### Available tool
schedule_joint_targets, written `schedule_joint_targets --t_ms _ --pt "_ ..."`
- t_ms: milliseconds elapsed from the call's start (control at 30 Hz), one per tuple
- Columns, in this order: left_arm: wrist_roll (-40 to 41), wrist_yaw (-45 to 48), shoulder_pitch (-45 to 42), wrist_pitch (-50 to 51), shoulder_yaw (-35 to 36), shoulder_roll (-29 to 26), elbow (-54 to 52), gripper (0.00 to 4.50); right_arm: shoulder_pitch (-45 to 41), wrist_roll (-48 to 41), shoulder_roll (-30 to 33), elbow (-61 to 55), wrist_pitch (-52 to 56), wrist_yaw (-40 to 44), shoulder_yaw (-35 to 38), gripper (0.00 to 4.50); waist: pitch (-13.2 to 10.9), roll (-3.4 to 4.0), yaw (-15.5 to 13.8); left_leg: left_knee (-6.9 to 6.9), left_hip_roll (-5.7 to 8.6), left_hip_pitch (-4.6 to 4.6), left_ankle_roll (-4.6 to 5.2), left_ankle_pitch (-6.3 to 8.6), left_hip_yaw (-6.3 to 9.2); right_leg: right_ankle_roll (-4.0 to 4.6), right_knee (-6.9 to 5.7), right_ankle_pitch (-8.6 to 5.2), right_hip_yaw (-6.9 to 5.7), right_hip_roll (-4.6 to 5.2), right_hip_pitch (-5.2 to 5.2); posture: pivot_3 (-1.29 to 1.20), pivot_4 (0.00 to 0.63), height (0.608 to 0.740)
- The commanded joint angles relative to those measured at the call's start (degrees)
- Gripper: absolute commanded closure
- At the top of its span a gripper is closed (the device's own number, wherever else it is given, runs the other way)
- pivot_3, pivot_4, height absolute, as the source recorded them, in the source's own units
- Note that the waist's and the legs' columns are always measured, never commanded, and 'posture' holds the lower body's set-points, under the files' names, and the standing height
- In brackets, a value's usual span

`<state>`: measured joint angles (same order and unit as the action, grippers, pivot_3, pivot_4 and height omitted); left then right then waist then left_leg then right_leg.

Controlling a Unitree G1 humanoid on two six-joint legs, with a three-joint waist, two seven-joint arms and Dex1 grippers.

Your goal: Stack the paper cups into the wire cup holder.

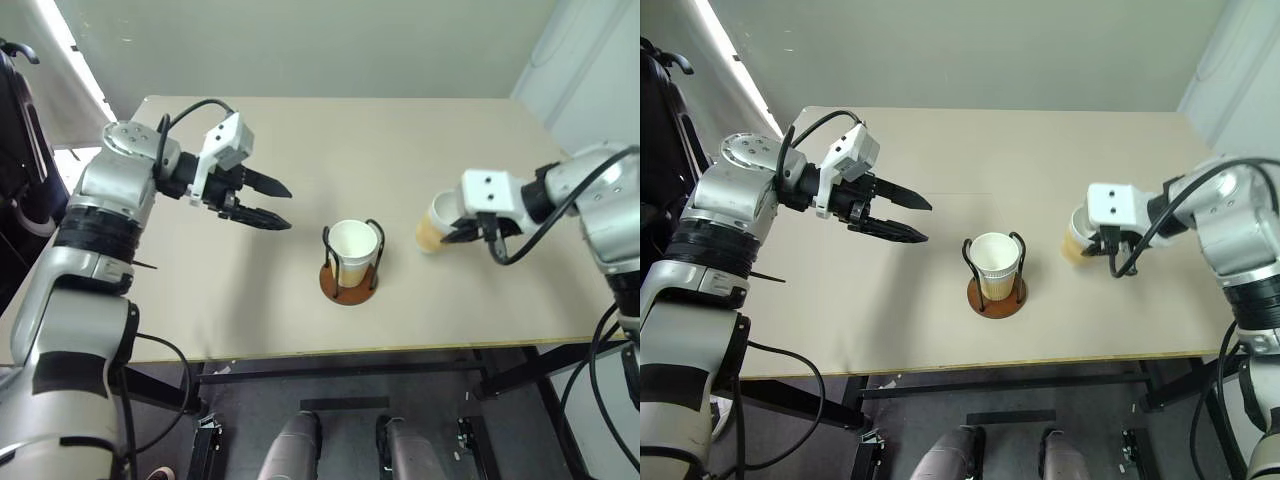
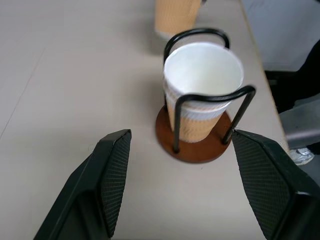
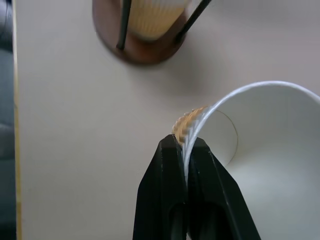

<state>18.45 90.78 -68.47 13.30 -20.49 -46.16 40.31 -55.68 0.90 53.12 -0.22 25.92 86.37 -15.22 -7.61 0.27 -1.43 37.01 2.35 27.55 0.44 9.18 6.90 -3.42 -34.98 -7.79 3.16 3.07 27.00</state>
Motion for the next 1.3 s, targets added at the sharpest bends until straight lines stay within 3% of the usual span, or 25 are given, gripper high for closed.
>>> schedule_joint_targets --t_ms 33,233,433,1300 --pt "0.1 1.72 -0.71 -1.92 1.07 -0.7 -0.55 1.06 -5.86 -3.11 1.11 -5.43 5.22 -0.04 3.74 4.48 0.0 0.0 0.02 -0.01 -0.01 0.02 -0.01 -0.01 0.0 0.01 -0.01 0.0 0.0 -0.01 0.04 0.0 0.15 0.74" --pt "1.4 1.72 0.15 -1.57 0.65 -0.45 -2.13 1.06 -17.26 -6.43 -3.26 -8.21 11.6 -1.81 2.83 4.48 0.0 0.0 0.13 -0.05 -0.03 0.05 -0.04 -0.03 0.03 0.11 -0.11 -0.07 -0.01 -0.06 0.18 0.0 0.15 0.74" --pt "1.07 1.72 -0.17 -2.39 0.59 0.58 -1.09 1.06 -20.15 -9.98 -9.29 -11.45 17.53 -4.08 0.27 4.48 0.0 -0.01 0.13 -0.06 -0.03 0.06 -0.06 -0.03 0.07 0.23 -0.13 -0.14 -0.05 -0.08 0.19 0.0 0.15 0.74" --pt "0.93 1.72 0.87 -2.99 1.07 0.09 -2.28 1.06 -12.02 -8.48 -14.35 -8.63 10.53 -5.12 -11.01 4.48 0.01 -0.02 0.23 0.04 -0.04 0.27 -0.32 -0.54 0.1 0.34 -0.98 -0.08 -0.07 -0.08 0.72 0.0 0.15 0.74"
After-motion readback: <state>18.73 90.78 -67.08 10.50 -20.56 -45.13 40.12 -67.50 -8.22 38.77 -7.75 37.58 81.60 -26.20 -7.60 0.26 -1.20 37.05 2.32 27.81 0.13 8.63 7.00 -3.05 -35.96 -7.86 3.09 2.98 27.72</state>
